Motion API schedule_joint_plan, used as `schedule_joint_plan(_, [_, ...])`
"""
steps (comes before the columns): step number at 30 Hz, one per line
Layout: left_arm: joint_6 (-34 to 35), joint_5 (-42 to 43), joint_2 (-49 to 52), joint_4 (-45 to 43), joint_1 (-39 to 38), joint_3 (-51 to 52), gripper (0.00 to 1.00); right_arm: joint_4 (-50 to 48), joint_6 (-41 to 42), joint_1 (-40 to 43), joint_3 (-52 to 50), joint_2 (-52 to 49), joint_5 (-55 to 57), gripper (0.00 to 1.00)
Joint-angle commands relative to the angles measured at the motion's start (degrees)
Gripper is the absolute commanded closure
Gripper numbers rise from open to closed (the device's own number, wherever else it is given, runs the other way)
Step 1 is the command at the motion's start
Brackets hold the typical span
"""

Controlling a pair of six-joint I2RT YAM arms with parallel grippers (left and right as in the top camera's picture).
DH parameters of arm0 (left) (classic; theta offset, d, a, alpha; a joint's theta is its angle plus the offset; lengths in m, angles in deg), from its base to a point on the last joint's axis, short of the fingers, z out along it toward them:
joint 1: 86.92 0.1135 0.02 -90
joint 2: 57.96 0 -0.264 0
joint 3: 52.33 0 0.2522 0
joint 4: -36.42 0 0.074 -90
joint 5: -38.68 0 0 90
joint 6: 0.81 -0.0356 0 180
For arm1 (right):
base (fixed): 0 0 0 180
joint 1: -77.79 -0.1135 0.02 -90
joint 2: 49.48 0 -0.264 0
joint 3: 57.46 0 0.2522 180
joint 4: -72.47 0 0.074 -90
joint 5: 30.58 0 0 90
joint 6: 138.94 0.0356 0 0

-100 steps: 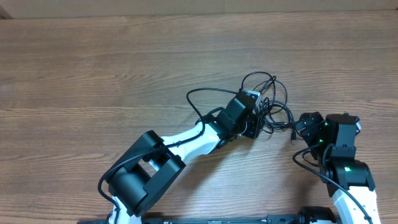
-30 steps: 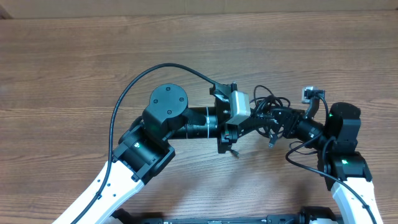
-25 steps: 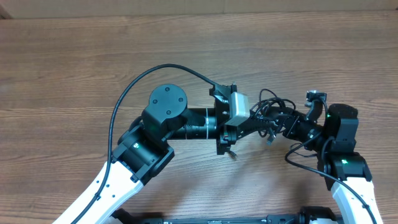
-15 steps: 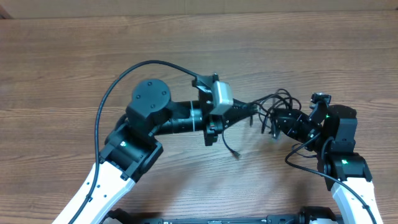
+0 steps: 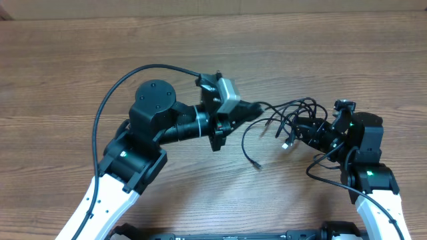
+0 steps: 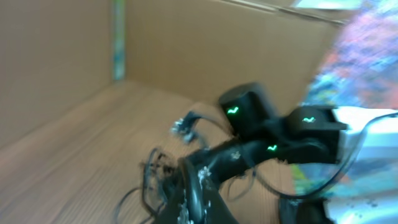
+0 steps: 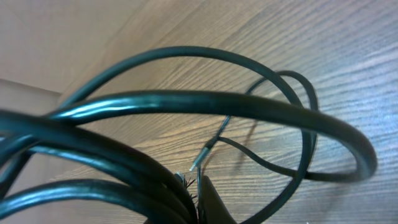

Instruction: Untangle cables

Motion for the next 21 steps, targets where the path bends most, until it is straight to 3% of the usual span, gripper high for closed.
schedule_joint_plan(1, [3.02, -15.65, -2.16, 4.13, 0.90, -1.40, 0.90, -1.42, -1.79, 0.39, 0.22, -0.04, -2.51, 0.96])
schedule_joint_plan(3, [6.36, -22.01, -1.62, 7.85, 0.90, -1.40, 0.73, -2.64, -1.99, 0.39, 0.22, 0.28, -5.60, 0.96])
schedule_joint_plan(4, [7.74, -24.46, -1.31, 9.46, 0.90, -1.40, 0.54, -3.21, -1.99, 0.39, 0.22, 0.44, -6.84, 0.96])
schedule_joint_plan(5, [9.03, -26.60, -0.87, 11.17, 0.90, -1.40, 0.42, -3.76, -1.97, 0.39, 0.22, 0.63, -8.11, 0.96])
schedule_joint_plan(8, [9.84, -26.91, 0.44, 13.81, 0.85, -1.40, 0.21, -4.79, -1.95, 0.39, 0.22, 1.14, -10.73, 0.96])
schedule_joint_plan(11, [8.83, -22.10, 1.25, 14.67, 0.66, -1.40, 0.14, -5.11, -1.88, 0.39, 0.22, 1.57, -10.93, 0.96])
schedule_joint_plan(15, [0.76, -13.20, 2.16, 14.69, -1.05, -1.40, 0.11, -6.19, -1.70, 0.39, 0.22, 1.66, -13.29, 0.96])
schedule_joint_plan(21, [-2.93, -12.33, 4.74, 14.86, -4.96, -1.40, 0.07, -7.41, -1.70, 0.39, 0.24, 1.66, -17.42, 0.96])
